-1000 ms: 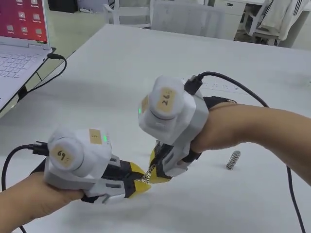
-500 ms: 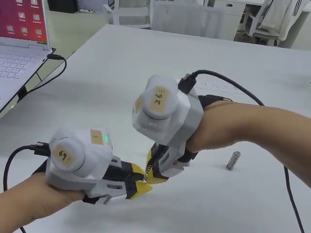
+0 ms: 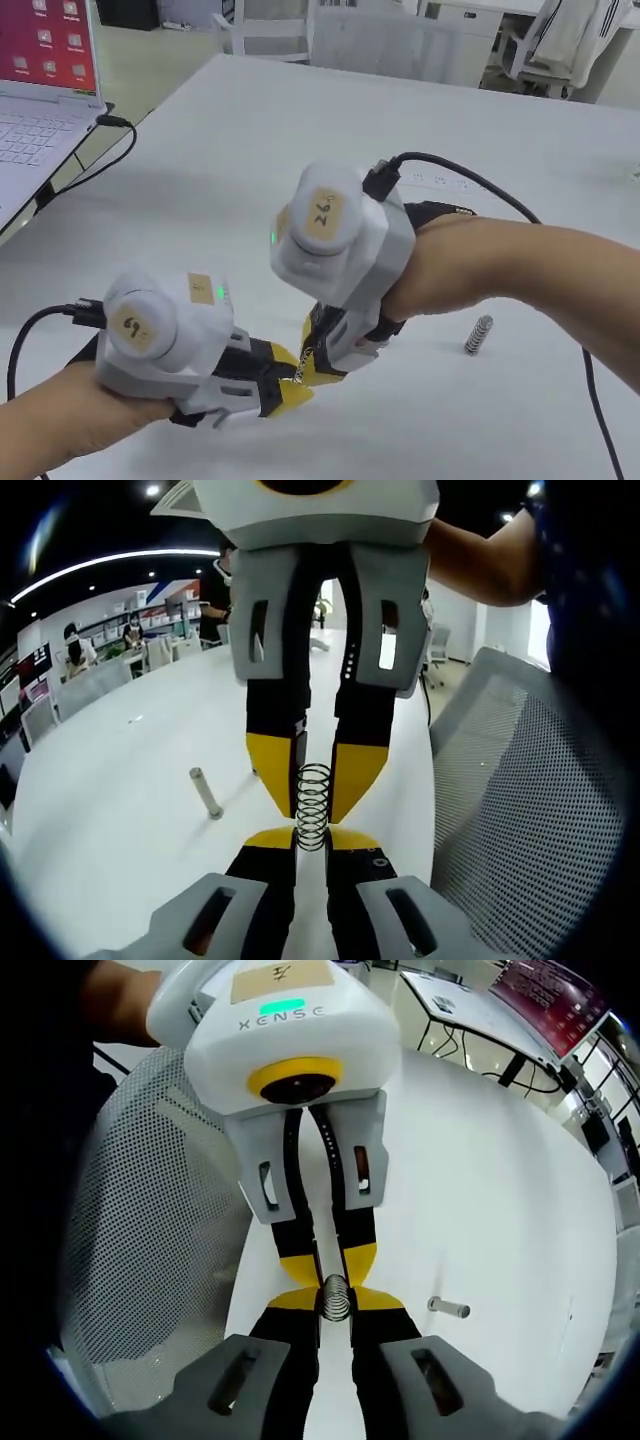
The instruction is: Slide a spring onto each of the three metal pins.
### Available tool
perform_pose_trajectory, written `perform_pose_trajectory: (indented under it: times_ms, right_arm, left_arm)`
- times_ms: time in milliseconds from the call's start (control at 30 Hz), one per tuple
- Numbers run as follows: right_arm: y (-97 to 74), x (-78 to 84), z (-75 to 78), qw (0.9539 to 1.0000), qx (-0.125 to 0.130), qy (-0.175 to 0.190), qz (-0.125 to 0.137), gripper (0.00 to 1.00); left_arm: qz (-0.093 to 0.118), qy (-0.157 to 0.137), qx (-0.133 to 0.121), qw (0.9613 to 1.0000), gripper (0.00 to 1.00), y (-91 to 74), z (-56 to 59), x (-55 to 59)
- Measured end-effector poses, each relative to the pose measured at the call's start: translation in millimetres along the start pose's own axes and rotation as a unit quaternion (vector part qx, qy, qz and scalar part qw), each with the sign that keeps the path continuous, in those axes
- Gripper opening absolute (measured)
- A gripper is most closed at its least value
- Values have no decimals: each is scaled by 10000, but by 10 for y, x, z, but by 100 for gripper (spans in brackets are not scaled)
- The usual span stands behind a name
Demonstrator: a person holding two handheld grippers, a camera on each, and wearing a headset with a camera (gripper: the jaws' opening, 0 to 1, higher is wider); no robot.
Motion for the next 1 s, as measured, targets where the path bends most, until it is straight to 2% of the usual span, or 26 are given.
perform_pose_trajectory:
  times_ms: [367, 1000]
  right_arm:
    - [-3, 28, 18, 10000, 51, 14, -44, 8]
    - [-49, 126, 134, 9998, 133, 172, -22, 8]
  left_arm:
    - [-23, -109, -7, 9999, 6, -9, 5, 16]
    - [8, -344, -268, 9990, 26, -68, -73, 100]
Point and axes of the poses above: the centre of the closed fingertips' face, and the gripper's own axes: y roughly forward along the fingers, z roughly to its right, x roughly out of its underside, the point moved 8 cm from there along -y, roughly backward along the fingers, and after that the axes turned 8 degrees about y, right-handed, at the moved point
